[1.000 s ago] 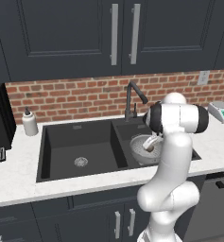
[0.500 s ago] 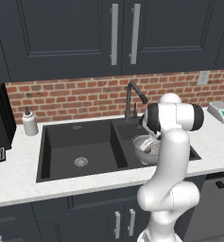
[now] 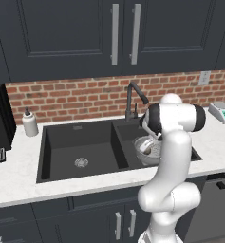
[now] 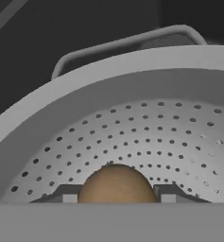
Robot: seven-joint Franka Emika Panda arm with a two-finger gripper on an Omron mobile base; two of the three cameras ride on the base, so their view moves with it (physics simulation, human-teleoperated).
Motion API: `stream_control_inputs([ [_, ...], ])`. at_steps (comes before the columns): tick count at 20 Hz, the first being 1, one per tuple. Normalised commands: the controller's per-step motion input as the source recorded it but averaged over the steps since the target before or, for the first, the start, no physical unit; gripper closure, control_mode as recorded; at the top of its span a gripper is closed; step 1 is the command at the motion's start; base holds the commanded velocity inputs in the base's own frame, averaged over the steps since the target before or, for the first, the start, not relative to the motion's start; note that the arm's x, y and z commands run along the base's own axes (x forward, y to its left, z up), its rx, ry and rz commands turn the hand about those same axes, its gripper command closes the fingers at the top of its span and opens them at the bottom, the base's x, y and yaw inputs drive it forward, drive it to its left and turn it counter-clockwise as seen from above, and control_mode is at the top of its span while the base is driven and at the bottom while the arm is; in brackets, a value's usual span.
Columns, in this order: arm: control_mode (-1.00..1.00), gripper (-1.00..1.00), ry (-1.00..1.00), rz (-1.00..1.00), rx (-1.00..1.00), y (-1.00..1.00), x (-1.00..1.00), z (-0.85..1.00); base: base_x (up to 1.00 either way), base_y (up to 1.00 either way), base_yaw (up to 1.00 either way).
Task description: Put the colander in the sink, put the kiwi in the colander, and turn on the sink faucet and pour water over the colander.
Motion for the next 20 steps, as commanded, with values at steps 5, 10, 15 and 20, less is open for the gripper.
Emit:
stream_control_inputs([
  [5, -1.0, -1.0, 0.0, -0.02, 0.0, 0.17, -0.06, 0.06, 0.0, 0.0, 0.0],
  [10, -1.0, -1.0, -0.01, -0.03, -0.04, 0.0, -0.03, 0.17, 0.0, 0.0, 0.0],
  [15, -1.0, -1.0, -0.03, -0.05, -0.07, -0.03, -0.03, 0.29, 0.0, 0.0, 0.0],
  [20, -1.0, -1.0, -0.08, -0.03, -0.03, -0.04, -0.08, 0.45, 0.0, 0.0, 0.0],
])
